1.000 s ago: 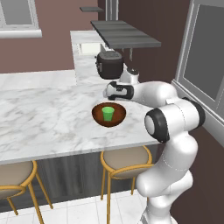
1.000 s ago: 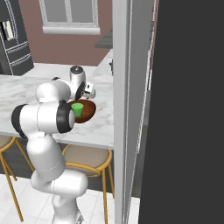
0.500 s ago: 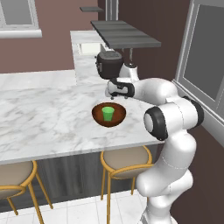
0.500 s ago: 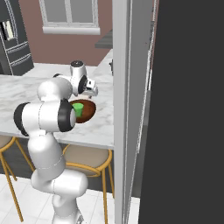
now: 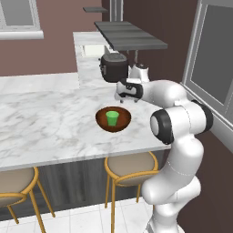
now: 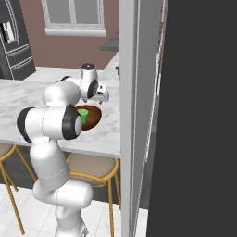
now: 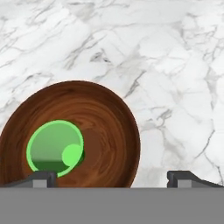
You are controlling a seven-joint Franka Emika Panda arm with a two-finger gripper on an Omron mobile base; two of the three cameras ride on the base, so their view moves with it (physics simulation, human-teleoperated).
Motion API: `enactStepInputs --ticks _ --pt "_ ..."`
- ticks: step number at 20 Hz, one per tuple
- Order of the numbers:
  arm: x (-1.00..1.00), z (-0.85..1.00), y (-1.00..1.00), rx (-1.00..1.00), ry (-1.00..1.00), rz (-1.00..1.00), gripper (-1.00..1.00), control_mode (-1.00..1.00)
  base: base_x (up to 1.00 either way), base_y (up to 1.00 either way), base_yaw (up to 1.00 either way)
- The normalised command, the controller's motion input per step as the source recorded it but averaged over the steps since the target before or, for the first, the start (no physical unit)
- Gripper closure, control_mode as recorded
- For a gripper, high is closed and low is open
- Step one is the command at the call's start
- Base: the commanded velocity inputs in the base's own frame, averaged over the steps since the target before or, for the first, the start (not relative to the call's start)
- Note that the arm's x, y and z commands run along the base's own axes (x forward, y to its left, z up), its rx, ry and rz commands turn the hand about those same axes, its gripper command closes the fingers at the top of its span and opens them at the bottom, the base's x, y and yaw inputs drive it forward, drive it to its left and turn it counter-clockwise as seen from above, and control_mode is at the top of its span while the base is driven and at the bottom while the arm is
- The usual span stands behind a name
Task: Place the cup inside the bowl on the dining table and move the bowl to any counter.
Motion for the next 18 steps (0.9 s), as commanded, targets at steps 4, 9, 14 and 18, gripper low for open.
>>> enactStepInputs --ticks 4,9,14,18 --pt "0.00 -0.19 -0.18 0.00 0.04 0.07 -1.00 -1.00 0.00 0.00 0.00" --pt "0.00 -0.14 -0.10 0.00 0.06 0.09 -1.00 -1.00 0.00 0.00 0.00" --pt "0.00 -0.06 -0.06 0.00 0.03 0.09 -1.00 -1.00 0.00 0.00 0.00" --pt "0.00 -0.11 -0.07 0.00 0.01 0.09 -1.00 -1.00 0.00 0.00 0.00"
